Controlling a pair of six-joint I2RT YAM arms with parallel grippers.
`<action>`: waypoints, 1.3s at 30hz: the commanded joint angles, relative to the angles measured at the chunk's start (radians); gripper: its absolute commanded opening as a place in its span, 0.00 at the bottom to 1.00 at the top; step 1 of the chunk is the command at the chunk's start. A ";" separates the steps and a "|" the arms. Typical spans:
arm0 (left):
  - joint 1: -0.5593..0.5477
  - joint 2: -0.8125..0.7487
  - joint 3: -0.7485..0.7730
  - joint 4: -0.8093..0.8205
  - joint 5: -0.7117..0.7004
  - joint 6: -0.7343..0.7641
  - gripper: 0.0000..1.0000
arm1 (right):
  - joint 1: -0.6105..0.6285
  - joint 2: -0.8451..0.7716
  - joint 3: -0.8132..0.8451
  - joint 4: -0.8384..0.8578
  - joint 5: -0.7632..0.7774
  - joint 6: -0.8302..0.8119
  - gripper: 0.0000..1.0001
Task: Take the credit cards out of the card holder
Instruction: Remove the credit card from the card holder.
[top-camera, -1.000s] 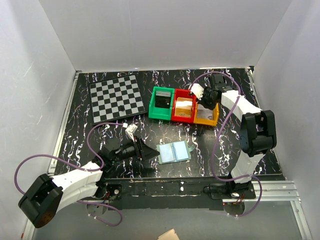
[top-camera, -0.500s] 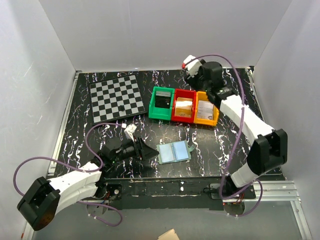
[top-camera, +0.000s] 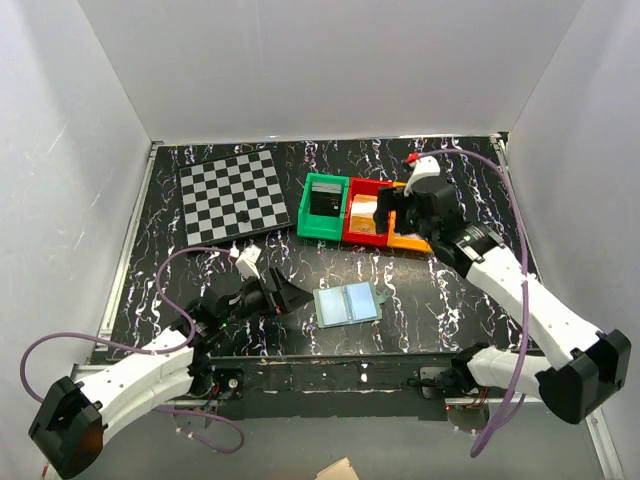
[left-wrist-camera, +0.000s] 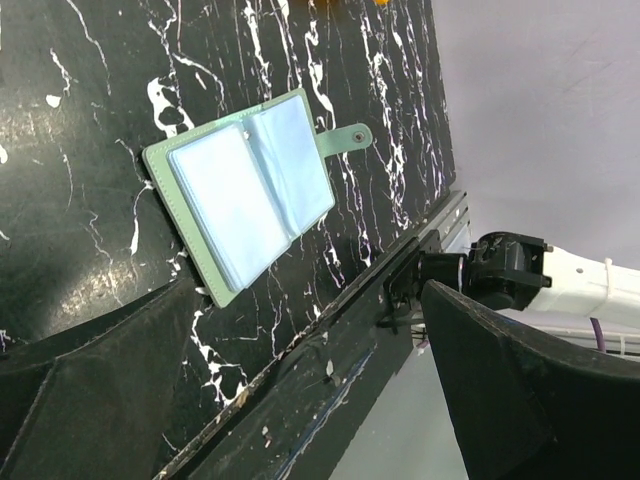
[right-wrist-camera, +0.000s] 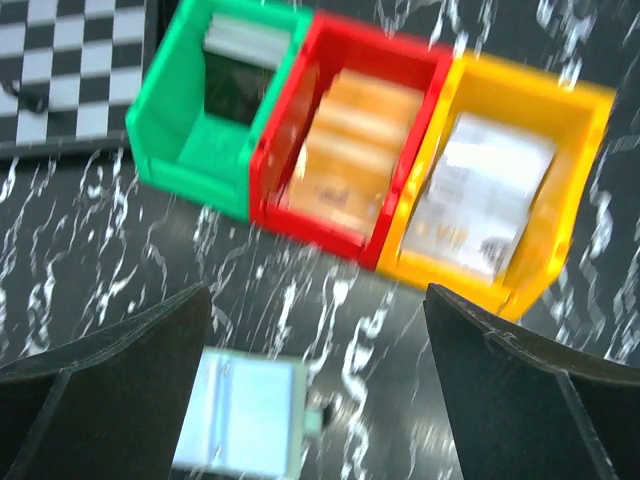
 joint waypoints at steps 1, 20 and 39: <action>0.000 -0.017 -0.008 -0.031 0.017 -0.009 0.98 | 0.018 -0.058 -0.040 -0.260 -0.060 0.289 0.96; -0.021 0.092 0.051 0.010 0.051 0.020 0.94 | 0.070 -0.093 -0.444 -0.155 -0.214 0.459 0.64; -0.023 0.082 0.034 0.006 0.042 0.017 0.93 | 0.066 0.101 -0.396 -0.078 -0.182 0.415 0.46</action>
